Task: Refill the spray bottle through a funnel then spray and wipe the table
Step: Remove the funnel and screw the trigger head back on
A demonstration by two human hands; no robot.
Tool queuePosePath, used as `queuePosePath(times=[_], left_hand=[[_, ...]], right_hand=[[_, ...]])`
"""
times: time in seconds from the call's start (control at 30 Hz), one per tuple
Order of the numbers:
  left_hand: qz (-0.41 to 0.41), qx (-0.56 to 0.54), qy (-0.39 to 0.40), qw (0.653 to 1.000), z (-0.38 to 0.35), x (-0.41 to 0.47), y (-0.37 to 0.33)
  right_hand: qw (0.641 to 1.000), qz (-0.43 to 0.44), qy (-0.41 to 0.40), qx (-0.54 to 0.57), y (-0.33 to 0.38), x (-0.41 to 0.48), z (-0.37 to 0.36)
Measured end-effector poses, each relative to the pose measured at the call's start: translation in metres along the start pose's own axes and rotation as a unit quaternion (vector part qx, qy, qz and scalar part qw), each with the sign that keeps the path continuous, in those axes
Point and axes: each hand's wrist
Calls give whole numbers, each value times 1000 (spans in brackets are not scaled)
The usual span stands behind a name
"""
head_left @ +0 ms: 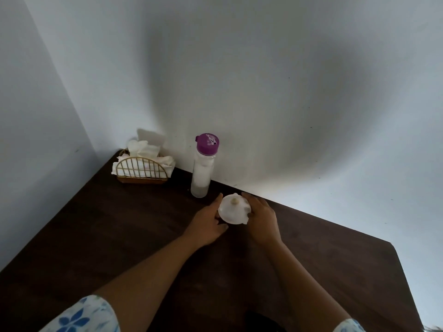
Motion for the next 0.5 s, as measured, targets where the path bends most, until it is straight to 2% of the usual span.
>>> queuePosePath(times=[0.23,0.5], left_hand=[[36,-49,-6,998,-5,23,3],[89,-150,46,984,-2,28,-2]], right_hand=[[999,-2,-19,30,-4,14,-8],[997,-33,63,-8,-10,11,-11]])
Point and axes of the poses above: each hand's wrist, its own x-axis towards the middle knuckle, its own z-axis out of the back of the hand, y = z × x
